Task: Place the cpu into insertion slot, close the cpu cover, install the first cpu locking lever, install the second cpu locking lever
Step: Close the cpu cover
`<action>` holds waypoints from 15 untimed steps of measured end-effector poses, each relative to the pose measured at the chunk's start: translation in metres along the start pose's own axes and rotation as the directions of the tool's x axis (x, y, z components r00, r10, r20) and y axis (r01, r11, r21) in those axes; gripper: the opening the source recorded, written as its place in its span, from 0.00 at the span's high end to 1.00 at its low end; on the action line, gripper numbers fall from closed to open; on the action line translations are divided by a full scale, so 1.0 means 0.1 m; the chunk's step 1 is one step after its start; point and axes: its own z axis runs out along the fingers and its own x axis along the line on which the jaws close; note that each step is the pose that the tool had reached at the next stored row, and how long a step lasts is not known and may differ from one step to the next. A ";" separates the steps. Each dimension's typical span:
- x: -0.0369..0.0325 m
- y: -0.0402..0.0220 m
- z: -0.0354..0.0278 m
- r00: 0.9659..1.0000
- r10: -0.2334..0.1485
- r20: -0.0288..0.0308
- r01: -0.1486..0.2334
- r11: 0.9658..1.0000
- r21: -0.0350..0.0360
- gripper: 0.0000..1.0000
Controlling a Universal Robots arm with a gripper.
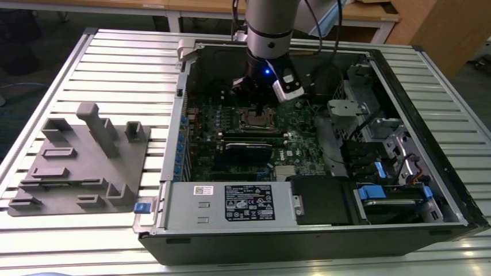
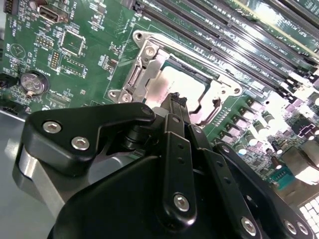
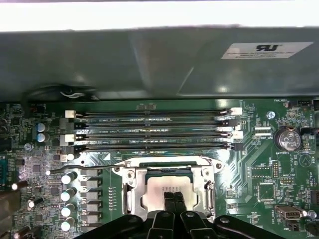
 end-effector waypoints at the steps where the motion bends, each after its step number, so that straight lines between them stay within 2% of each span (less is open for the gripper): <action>1: -0.002 0.000 0.000 1.000 0.000 0.000 0.000 1.000 0.000 0.89; 15: 0.004 0.001 0.001 1.000 0.000 0.000 0.000 1.000 0.000 0.89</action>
